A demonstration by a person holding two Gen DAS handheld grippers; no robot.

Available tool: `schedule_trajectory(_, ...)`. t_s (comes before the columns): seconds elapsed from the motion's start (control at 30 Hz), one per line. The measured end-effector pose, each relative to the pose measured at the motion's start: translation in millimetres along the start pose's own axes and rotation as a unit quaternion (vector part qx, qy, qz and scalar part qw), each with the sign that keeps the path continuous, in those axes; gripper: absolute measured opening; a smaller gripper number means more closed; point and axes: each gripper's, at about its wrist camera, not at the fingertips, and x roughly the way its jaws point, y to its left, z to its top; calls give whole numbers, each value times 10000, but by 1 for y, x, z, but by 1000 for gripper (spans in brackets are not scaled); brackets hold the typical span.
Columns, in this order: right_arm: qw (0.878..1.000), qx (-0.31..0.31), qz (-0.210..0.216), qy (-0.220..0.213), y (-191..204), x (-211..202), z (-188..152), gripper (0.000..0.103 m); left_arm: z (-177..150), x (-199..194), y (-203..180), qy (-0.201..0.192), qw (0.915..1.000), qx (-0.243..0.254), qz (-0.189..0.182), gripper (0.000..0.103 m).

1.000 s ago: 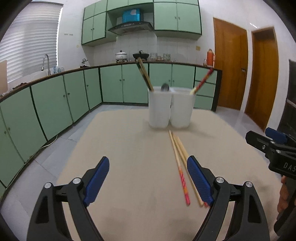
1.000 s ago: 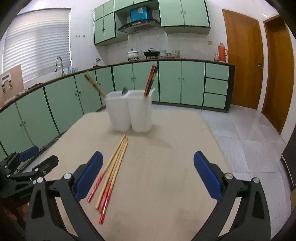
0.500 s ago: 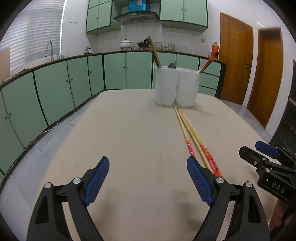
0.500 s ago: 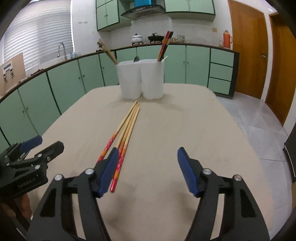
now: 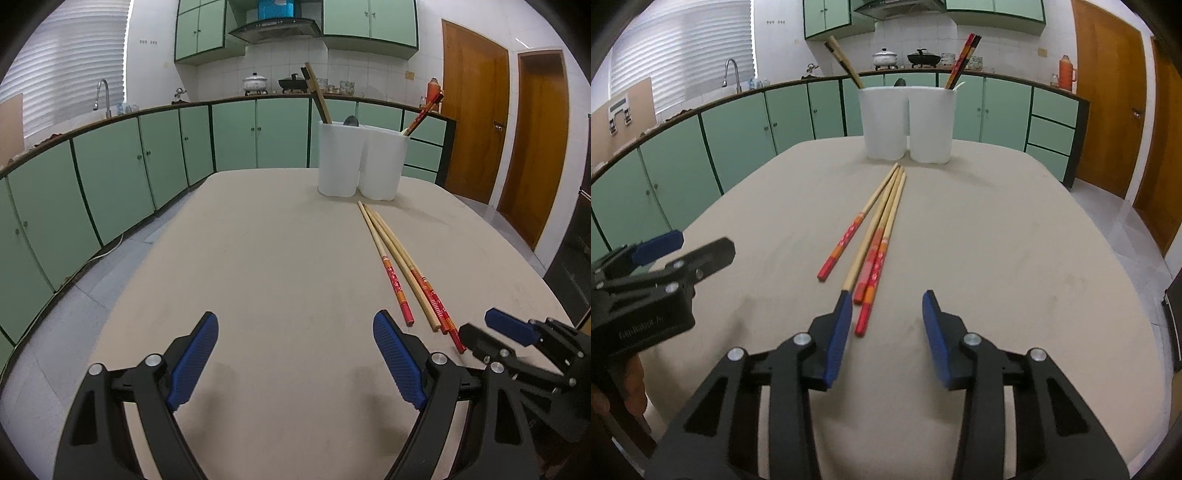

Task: Organize utensils
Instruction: 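Lower the right gripper onto a red-patterned chopstick and close it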

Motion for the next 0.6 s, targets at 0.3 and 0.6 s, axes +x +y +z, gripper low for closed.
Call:
schedule_trajectory(0.3,9998,-127,-146,-16,4,8,-9,30,0,2,3,28,10000,-82,1,84)
schedule_trajectory(0.6,9992,-379,-124,-75,10,9,-12,7,0,4,-1,37,9999,-67,-69,84)
